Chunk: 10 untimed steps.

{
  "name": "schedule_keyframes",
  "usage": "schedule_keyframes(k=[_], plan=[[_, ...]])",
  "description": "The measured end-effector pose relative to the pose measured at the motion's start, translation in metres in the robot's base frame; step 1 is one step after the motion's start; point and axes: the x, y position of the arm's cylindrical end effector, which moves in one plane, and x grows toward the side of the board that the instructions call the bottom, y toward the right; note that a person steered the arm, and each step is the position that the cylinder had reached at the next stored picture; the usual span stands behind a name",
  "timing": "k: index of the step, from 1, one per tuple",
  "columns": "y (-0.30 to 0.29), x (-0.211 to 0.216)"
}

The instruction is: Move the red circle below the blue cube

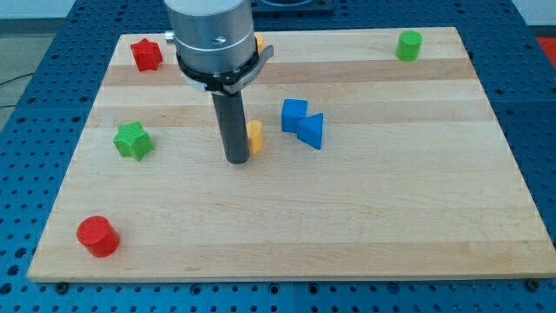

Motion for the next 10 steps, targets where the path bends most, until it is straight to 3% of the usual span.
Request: schedule_keyframes(k=[1, 2, 3, 5, 7, 10], plan=[[0.025, -0.013], [0.000, 0.070], [-0.029, 0.113], [-0.109, 0.160], [-0.164, 0.155], [-0.183, 0.143]])
